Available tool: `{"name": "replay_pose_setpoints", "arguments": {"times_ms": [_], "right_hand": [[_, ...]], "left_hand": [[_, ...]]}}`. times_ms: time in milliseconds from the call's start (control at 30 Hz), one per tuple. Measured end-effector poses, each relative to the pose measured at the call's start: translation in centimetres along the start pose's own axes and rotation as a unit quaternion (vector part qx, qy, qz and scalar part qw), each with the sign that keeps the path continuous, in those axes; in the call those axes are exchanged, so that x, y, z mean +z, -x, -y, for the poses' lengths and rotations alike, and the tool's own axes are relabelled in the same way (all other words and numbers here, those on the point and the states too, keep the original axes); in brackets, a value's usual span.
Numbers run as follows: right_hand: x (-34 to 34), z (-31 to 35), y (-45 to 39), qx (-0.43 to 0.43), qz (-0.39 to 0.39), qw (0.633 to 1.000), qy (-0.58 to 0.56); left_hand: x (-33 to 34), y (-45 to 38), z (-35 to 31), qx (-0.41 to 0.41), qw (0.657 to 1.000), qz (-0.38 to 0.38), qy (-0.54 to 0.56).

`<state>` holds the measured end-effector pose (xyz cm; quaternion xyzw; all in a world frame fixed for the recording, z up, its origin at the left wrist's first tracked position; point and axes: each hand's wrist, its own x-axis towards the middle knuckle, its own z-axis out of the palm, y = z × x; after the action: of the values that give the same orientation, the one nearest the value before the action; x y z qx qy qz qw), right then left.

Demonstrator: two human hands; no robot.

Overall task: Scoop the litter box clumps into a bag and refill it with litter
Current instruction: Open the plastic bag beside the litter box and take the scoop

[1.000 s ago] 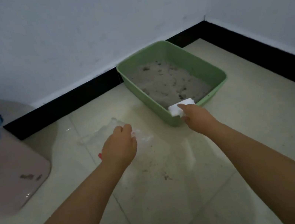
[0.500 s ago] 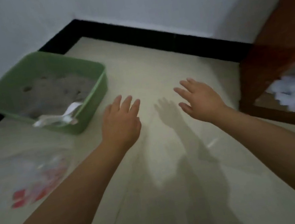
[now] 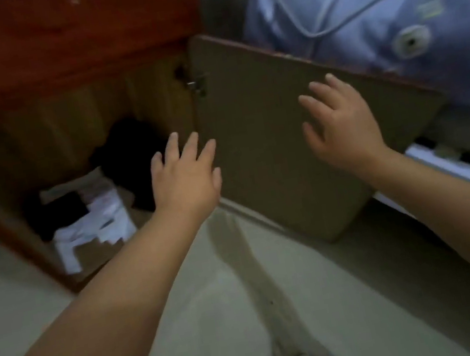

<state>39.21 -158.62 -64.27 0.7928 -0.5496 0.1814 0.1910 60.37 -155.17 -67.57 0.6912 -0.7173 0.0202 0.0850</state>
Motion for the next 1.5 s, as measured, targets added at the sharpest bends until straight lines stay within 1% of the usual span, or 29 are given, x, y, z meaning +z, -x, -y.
{"name": "replay_pose_setpoints", "arguments": {"times_ms": [100,200,267,300,400,500,600,667,733,800,867,933,1000,1033,1067,1133,1200,1233,1300,1367,1400,1433,1500], "right_hand": [[-1.9,-4.1,0.7,0.034,-0.038,0.997,0.064],[-3.6,-6.4,1.6,0.089,0.0,0.994,0.064],[-4.2,-7.3,2.4,0.123,0.004,0.992,0.041],[-4.4,-7.5,2.9,0.135,-0.008,0.99,0.03],[-5.0,-6.8,4.3,0.145,-0.018,0.989,0.011],[-6.9,-5.1,5.0,0.133,-0.023,0.99,-0.036],[-9.1,-3.4,5.9,0.136,-0.023,0.978,-0.159],[-9.6,-2.2,6.2,0.127,-0.026,0.971,-0.202],[-8.9,-1.1,5.8,0.104,-0.03,0.974,-0.196],[-7.6,0.6,4.6,0.07,-0.015,0.981,-0.18],[-6.3,2.8,2.9,0.033,0.0,0.986,-0.166],[-5.1,5.4,1.1,0.001,-0.003,0.987,-0.161],[-4.0,8.7,-0.7,-0.05,-0.01,0.987,-0.149],[-3.4,10.5,-1.6,-0.085,-0.022,0.986,-0.144],[-2.7,12.4,-2.6,-0.121,-0.028,0.982,-0.143],[-2.0,16.1,-4.5,-0.181,-0.007,0.971,-0.159],[-1.4,19.4,-6.4,-0.223,0.025,0.96,-0.169],[-0.9,20.8,-7.1,-0.231,0.033,0.957,-0.17],[0.2,22.8,-8.1,-0.218,0.029,0.96,-0.174],[1.3,24.5,-8.5,-0.199,-0.01,0.966,-0.167],[1.8,25.3,-8.5,-0.187,-0.023,0.969,-0.16],[2.1,26.1,-8.3,-0.181,-0.021,0.971,-0.155],[2.2,27.7,-7.8,-0.18,-0.007,0.972,-0.151]], "left_hand": [[-2.2,-3.9,-6.2,0.064,0.997,-0.046,0.021],[-3.7,-6.0,-10.2,0.109,0.991,-0.078,0.03],[-4.0,-7.1,-11.5,0.133,0.988,-0.073,0.036],[-4.0,-7.7,-11.9,0.142,0.987,-0.065,0.038],[-4.3,-8.5,-12.3,0.162,0.984,-0.036,0.063],[-5.0,-8.2,-11.9,0.166,0.98,-0.051,0.095],[-5.9,-6.9,-10.4,0.153,0.981,-0.037,0.115],[-6.6,-5.5,-9.1,0.138,0.981,-0.028,0.13],[-7.5,-4.1,-7.7,0.112,0.98,-0.021,0.162],[-8.2,-2.5,-6.1,0.082,0.976,-0.007,0.202],[-9.0,-0.5,-4.1,0.066,0.969,0.036,0.237],[-9.6,1.6,-1.4,0.051,0.96,0.094,0.259],[-10.2,3.1,2.2,0.011,0.96,0.131,0.246],[-10.6,3.6,4.2,-0.012,0.961,0.138,0.241],[-11.0,4.1,6.4,-0.033,0.965,0.13,0.224],[-11.5,4.9,10.6,-0.063,0.984,0.099,0.133],[-11.9,5.4,14.1,-0.059,0.996,0.065,0.005],[-12.1,5.6,15.3,-0.061,0.996,0.053,-0.034],[-11.1,6.5,16.4,-0.078,0.993,0.028,-0.088],[-9.5,7.2,16.8,-0.061,0.983,-0.053,-0.164],[-9.0,7.4,16.7,-0.064,0.977,-0.092,-0.18],[-8.5,7.7,16.7,-0.076,0.973,-0.088,-0.198],[-7.8,8.6,17.4,-0.121,0.972,-0.028,-0.202]]}}
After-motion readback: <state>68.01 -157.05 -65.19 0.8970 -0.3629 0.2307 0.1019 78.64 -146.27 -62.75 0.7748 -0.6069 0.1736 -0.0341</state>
